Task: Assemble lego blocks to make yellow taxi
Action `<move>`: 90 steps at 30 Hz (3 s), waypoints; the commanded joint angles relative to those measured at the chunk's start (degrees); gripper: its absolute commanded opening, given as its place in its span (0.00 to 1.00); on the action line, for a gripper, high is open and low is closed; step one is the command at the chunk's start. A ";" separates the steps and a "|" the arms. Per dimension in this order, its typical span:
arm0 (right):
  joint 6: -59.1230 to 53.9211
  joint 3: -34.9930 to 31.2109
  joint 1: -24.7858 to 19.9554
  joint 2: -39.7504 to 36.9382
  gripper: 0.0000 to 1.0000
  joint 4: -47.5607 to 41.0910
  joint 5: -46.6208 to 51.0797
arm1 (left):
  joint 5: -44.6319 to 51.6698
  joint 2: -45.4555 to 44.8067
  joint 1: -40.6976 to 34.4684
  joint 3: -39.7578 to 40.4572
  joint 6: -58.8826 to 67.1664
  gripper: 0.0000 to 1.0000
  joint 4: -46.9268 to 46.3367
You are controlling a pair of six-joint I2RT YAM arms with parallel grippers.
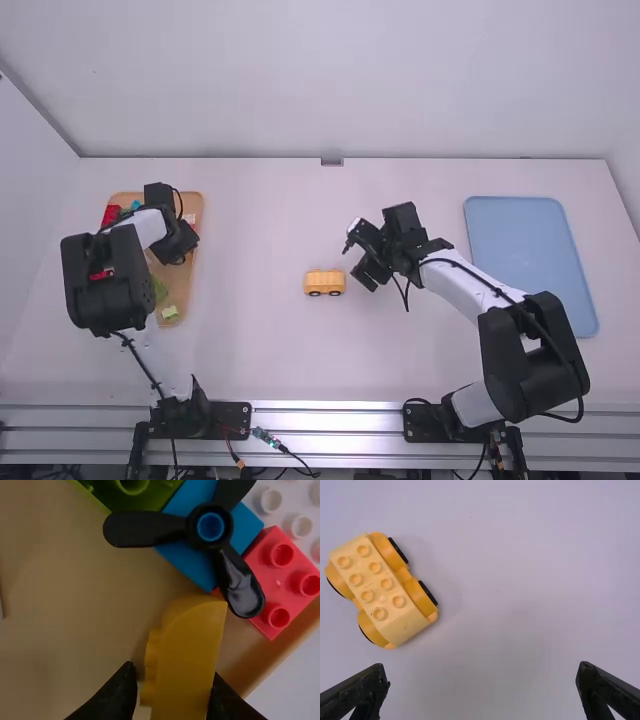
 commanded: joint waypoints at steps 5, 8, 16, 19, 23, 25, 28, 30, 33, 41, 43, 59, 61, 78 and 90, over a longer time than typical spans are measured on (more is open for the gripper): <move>0.35 0.50 0.04 -1.14 0.99 -0.17 0.09 | 0.15 0.48 0.11 -0.74 -0.22 0.23 -0.02; 0.37 0.50 0.20 -1.14 0.99 -0.15 0.09 | -0.04 0.48 0.13 -0.66 -0.20 0.21 0.02; 1.57 0.50 0.07 -1.14 0.99 0.13 -0.11 | -0.26 0.00 0.33 1.31 1.49 0.02 -1.99; 5.99 0.59 0.07 -1.16 0.99 1.49 0.02 | -0.68 -1.07 -0.02 2.71 4.00 0.02 -3.82; 9.51 2.14 0.04 -1.16 0.99 1.14 -1.01 | -5.57 -3.91 -0.24 3.23 3.96 0.02 -5.60; 10.51 4.13 0.07 -1.16 0.99 -0.87 -3.63 | -7.82 -6.38 -1.22 3.17 6.21 0.02 -6.16; 11.85 6.23 0.04 -1.16 0.99 -2.54 -7.30 | -7.87 -8.92 -2.62 3.13 9.16 0.02 -5.92; 12.72 8.20 -0.09 -1.16 0.99 -3.37 -11.69 | -7.98 -11.59 -4.50 3.13 12.09 0.02 -5.79; 14.19 9.44 -1.20 -1.16 0.99 -2.67 -16.50 | -8.00 -14.14 -7.19 2.73 16.11 0.02 -4.11; 16.83 10.62 -8.22 -1.14 0.99 -1.51 -32.70 | -8.04 -24.61 -19.10 -5.33 28.59 0.02 9.46; 16.79 10.60 -10.12 -1.14 0.99 -1.40 -36.94 | -7.76 -28.59 -22.43 -10.14 31.21 0.02 15.54; 14.49 10.60 -12.24 -1.14 0.99 -6.23 -45.86 | 17.05 -45.11 -38.80 -31.12 74.79 0.01 25.59; 13.31 10.60 -11.63 -1.14 0.99 -8.00 -45.38 | 18.38 -45.11 -39.89 -31.12 77.11 0.01 25.55; 12.20 10.60 -8.57 -1.14 0.83 -14.12 -45.20 | 27.06 -45.07 -42.23 -31.08 95.62 0.01 28.13; 13.38 10.60 -4.66 -1.14 0.72 -14.97 -43.91 | 29.59 -44.68 -43.69 -31.08 99.32 0.01 27.76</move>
